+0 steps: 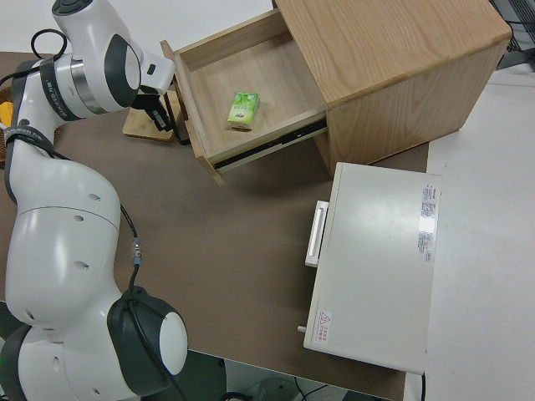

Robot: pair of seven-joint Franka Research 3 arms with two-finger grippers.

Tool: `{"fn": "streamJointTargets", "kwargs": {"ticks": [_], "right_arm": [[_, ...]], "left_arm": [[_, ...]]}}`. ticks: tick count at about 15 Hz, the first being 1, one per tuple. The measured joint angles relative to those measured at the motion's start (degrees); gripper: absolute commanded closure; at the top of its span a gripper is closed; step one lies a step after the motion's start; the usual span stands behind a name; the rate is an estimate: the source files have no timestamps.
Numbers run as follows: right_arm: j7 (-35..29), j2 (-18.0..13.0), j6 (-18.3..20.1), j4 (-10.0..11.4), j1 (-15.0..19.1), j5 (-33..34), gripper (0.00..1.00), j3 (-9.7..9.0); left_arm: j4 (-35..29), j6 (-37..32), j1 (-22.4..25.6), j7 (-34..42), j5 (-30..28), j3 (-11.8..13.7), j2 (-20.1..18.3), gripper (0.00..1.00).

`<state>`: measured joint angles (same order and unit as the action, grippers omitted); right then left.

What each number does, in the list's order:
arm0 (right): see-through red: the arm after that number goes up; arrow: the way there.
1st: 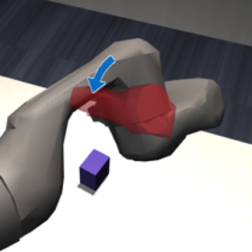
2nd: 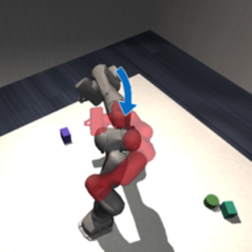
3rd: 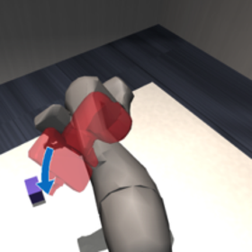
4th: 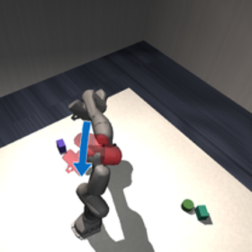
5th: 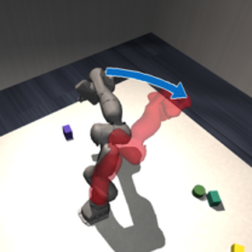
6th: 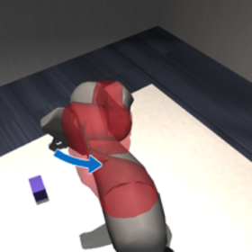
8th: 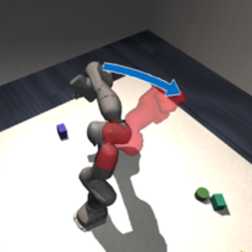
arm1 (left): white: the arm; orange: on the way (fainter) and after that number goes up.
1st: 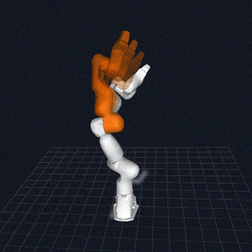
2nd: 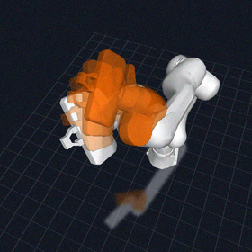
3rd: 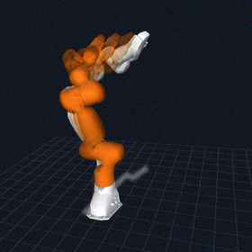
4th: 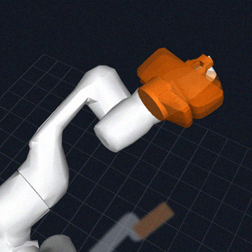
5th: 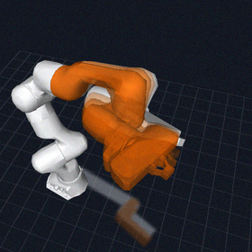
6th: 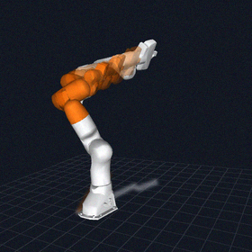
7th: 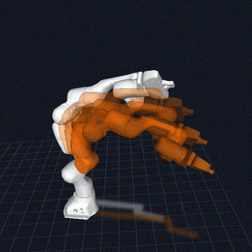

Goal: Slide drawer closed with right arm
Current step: 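Push the wooden drawer farther from the robot with the right arm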

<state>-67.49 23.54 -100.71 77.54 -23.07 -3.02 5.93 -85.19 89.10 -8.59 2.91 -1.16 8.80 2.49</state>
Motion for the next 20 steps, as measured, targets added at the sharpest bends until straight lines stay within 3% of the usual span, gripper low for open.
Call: {"fn": "streamJointTargets", "kwargs": {"ticks": [7, 13, 20], "right_arm": [[0.62, 0.11, -1.91, 0.00, 0.34, 0.00, 1.000, 0.19], [8.31, 0.12, -2.63, -0.02, 1.63, 0.00, 1.000, 2.93], [11.90, 0.12, -3.59, -0.02, 4.28, 0.00, 1.000, 3.25]], "left_arm": [[0.00, 0.00, 0.00, 0.00, 0.00, 0.00, 0.00, 0.00], [0.00, 0.00, 0.00, 0.00, 0.00, 0.00, 0.00, 0.00], [0.00, 0.00, 0.00, 0.00, 0.00, 0.00, 0.00, 0.00]]}}
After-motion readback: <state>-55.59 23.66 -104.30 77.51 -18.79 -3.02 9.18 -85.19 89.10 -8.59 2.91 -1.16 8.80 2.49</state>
